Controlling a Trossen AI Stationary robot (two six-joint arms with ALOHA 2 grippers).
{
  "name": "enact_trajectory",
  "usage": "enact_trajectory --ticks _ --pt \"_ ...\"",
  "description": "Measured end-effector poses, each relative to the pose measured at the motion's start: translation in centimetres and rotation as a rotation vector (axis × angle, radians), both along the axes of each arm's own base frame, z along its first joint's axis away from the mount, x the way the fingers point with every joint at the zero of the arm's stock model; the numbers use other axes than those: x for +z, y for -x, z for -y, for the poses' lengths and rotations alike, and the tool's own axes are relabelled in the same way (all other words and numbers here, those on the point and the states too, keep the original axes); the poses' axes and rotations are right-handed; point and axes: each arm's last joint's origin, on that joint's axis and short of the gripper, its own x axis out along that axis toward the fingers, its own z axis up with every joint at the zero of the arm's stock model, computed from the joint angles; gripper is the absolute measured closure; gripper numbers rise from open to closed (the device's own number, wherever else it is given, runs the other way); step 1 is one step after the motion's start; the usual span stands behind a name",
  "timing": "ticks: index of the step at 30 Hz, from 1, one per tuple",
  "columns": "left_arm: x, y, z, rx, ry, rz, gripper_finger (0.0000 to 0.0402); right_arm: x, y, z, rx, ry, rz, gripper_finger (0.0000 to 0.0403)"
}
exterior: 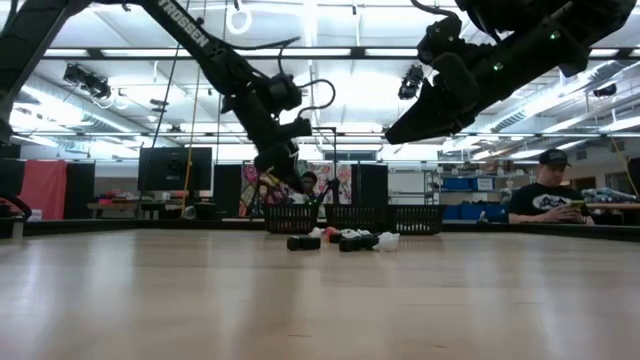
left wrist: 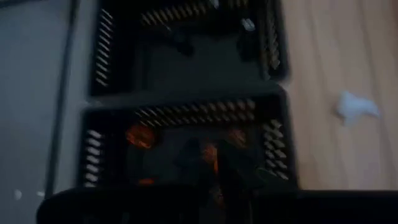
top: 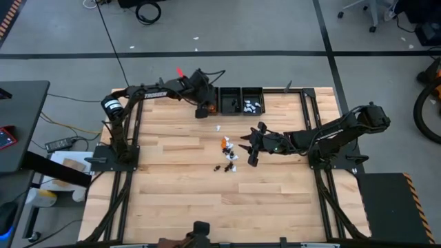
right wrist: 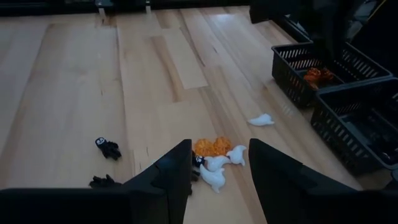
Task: Sort game pieces by color
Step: Put the white game piece into the right black basket
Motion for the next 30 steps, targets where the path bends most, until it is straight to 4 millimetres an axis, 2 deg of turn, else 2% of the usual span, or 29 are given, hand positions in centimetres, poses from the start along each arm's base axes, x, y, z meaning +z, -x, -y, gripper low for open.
enact_trajectory --ticks 7,11,20,25,30 --pt "0.0 0.2 0.6 -0.016 0.012 -0.052 0.0384 0.0 0.0 0.0 0.002 0.006 0.0 0.0238" --pt "0.1 -0.1 1.7 -0.058 0.041 -0.059 0.0399 0.0 0.0 0.0 0.001 0.007 0.0 0.0238" --pt "0.2 -2.8 6.3 -0.21 0.035 -0.045 0.04 0.0 0.0 0.0 -0.001 0.004 -0.004 0.0238" --pt "-0.5 -3.7 9.4 -0.354 0.038 -0.054 0.04 0.0 0.0 0.0 0.0 0.005 -0.005 0.0238" --pt "-1.0 -4.2 10.5 -0.382 0.095 0.029 0.0379 0.0 0.0 0.0 0.001 0.01 -0.007 0.0238"
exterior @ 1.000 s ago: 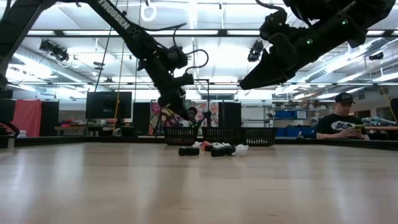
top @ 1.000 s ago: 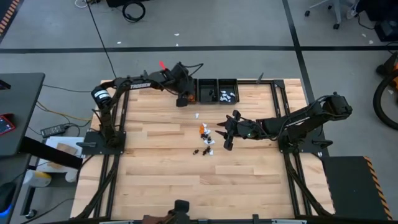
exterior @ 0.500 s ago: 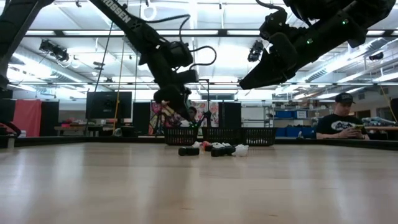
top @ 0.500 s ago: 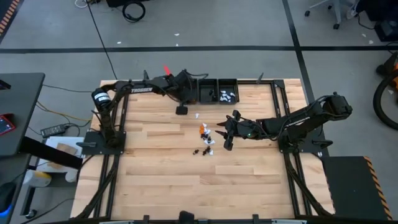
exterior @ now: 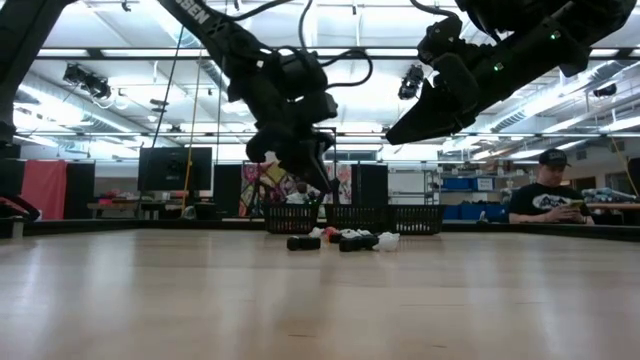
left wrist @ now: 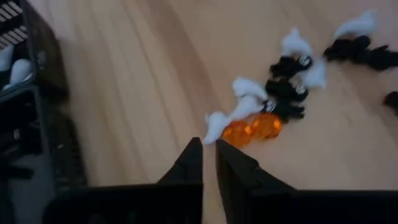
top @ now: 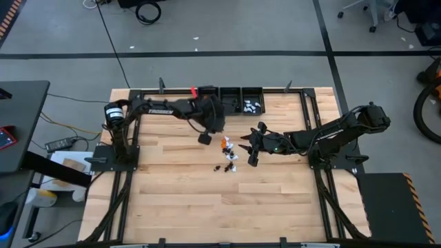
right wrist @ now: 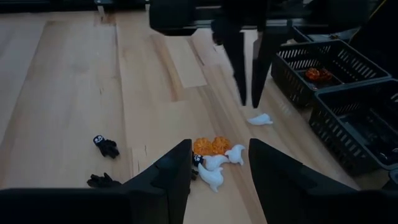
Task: Sort game pieces by color
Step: Put the white game piece into the right black basket
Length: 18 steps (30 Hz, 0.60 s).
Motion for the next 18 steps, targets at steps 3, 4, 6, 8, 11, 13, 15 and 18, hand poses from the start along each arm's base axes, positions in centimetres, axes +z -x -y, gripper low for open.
enact_trajectory --ticks 3,4,6,8,11,13,15,18 --pt "-0.3 -0.1 0.4 -0.006 0.018 0.021 0.0348 0.0 0.0 0.0 0.0 0.0 0.0 0.0238" --pt "-0.6 0.0 0.5 -0.009 0.021 0.018 0.0338 0.0 0.0 0.0 -0.001 -0.002 0.001 0.0238" --pt "-1.1 0.2 1.0 -0.009 0.04 0.005 0.0318 0.0 0.0 0.0 -0.003 -0.005 0.003 0.0238" --pt "-1.5 0.2 1.4 -0.022 0.078 0.025 0.0303 0.0 0.0 0.0 -0.002 -0.006 0.003 0.0238" --pt "-2.7 0.5 2.0 -0.02 0.09 0.046 0.0288 0.0 0.0 0.0 0.0 -0.006 0.003 0.0238" --pt "-3.2 0.7 1.8 0.018 0.063 0.085 0.0284 0.0 0.0 0.0 0.0 -0.006 0.003 0.0238" --pt "-3.6 0.9 1.2 0.073 0.043 0.133 0.0283 0.0 0.0 0.0 0.0 -0.006 0.003 0.0238" --pt "-4.1 1.4 0.2 0.143 0.022 0.201 0.0283 0.0 0.0 0.0 0.0 -0.007 0.005 0.0238"
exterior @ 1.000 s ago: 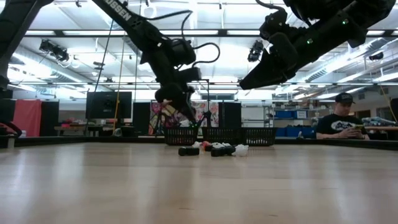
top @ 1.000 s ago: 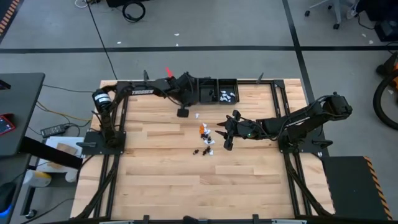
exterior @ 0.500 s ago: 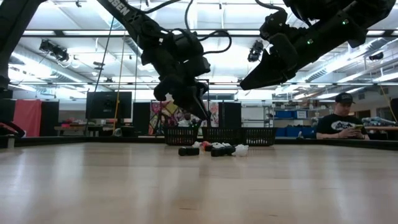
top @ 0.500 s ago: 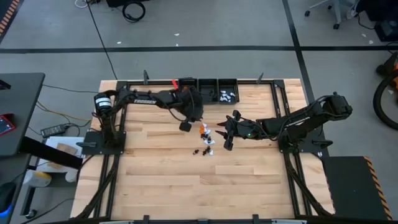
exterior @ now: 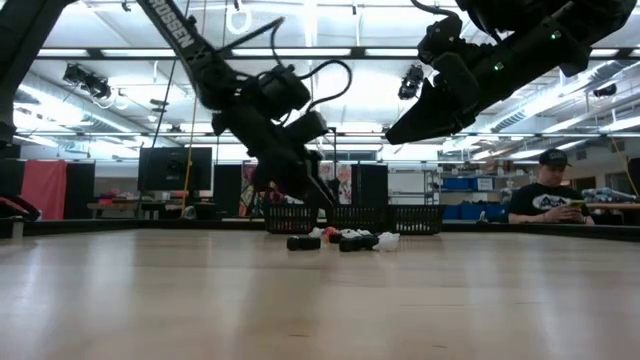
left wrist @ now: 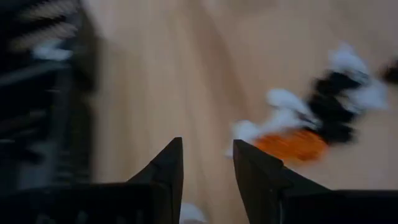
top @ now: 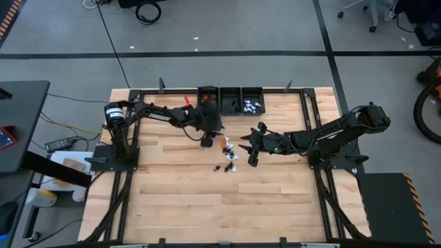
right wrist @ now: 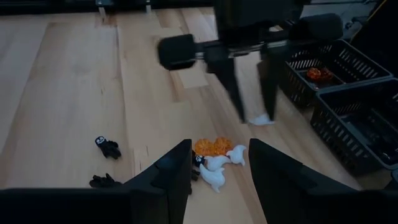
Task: Sort game pieces by color
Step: Put the white game piece into the right black basket
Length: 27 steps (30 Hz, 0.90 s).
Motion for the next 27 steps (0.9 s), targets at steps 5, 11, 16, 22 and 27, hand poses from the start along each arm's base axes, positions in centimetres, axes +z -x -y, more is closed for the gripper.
enact_trajectory --ticks 5,11,16,22,27 --pt "-0.4 0.7 -1.2 0.148 0.053 0.047 0.0282 0.2 -0.1 0.0 0.003 0.001 0.025 0.0238" --pt "-1.2 0.9 -0.1 0.206 0.088 0.039 0.0282 0.4 -0.2 0.0 0.007 0.0 0.04 0.0238" --pt "-2.0 1.3 1.1 0.26 0.117 0.094 0.0282 0.2 -0.1 -0.1 0.017 -0.012 0.03 0.0238" --pt "-3.1 3.4 1.6 0.332 0.146 0.285 0.0282 0.2 -0.1 -0.1 0.022 -0.013 0.02 0.0238" --pt "-3.8 4.6 2.5 0.379 0.128 0.335 0.0282 0.3 -0.2 -0.1 0.024 -0.012 0.035 0.0238"
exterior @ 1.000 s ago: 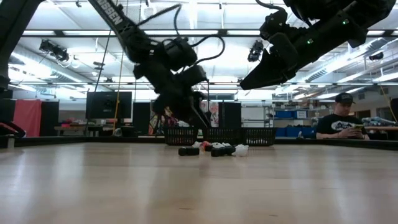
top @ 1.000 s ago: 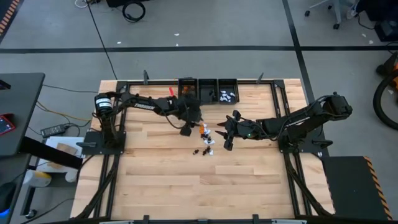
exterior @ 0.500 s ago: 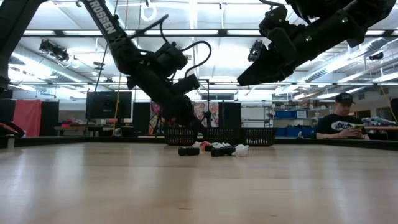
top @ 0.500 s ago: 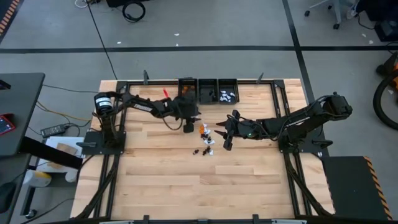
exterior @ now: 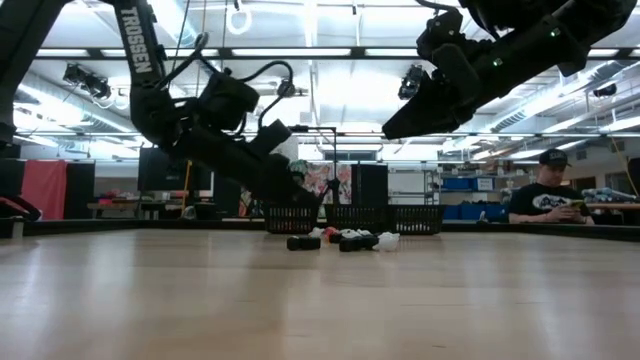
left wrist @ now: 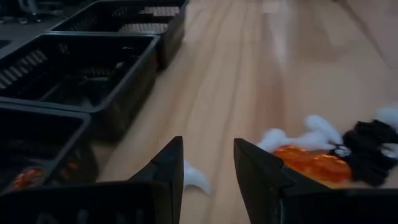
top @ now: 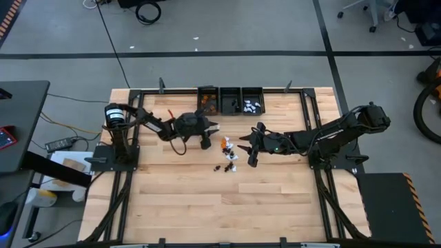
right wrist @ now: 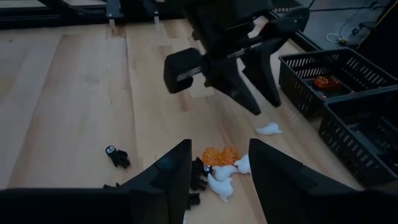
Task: Sort game pieces by color
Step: Put the white game piece into the right black basket
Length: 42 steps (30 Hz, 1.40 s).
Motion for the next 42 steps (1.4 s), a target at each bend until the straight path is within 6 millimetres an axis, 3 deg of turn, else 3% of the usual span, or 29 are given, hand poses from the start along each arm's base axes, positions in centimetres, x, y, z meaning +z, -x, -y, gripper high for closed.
enact_trajectory --ticks 7,18,28,34,42 --pt "-1.0 -0.6 0.7 0.022 -0.028 0.008 0.0276 0.0 0.0 0.0 0.002 0.003 0.002 0.0238" --pt "-3.7 -2.1 0.2 0.026 -0.031 0.032 0.0196 0.0 0.0 0.0 0.004 0.008 0.002 0.0238" --pt "-3.4 -2.2 -0.1 0.051 -0.146 0.046 0.0192 0.0 0.0 0.0 0.006 0.013 -0.008 0.0238" --pt "-3.2 -1.9 -1.4 0.111 -0.068 0.093 0.0192 0.0 0.0 0.0 0.006 0.013 -0.005 0.0238" --pt "-4.1 -2.2 -0.8 0.073 -0.025 0.015 0.0192 0.0 0.0 0.0 0.006 0.013 -0.001 0.0238"
